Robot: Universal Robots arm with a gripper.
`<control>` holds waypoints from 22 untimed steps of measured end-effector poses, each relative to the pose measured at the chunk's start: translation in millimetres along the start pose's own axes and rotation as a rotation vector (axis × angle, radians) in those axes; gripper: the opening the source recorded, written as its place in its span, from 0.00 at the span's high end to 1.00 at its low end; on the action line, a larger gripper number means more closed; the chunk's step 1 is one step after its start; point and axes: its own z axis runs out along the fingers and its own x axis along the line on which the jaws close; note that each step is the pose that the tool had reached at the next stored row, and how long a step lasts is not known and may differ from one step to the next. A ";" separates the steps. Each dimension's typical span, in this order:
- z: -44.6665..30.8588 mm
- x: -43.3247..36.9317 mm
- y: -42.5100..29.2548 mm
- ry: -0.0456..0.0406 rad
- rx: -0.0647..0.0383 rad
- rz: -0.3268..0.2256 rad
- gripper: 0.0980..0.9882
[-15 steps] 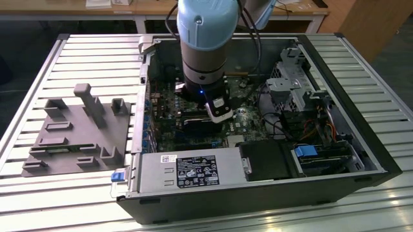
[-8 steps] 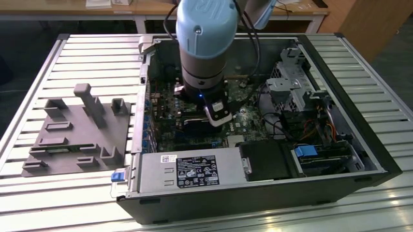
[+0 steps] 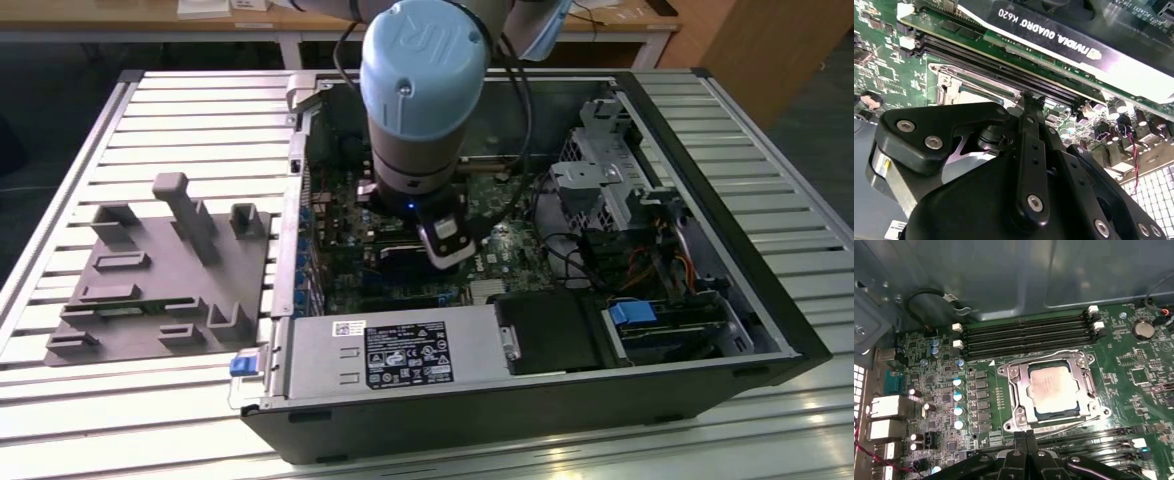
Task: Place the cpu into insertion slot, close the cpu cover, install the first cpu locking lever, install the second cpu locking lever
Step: 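Install the second cpu locking lever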
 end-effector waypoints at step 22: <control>16.9 10.5 1.3 0.0092 -0.037 -0.007 1.00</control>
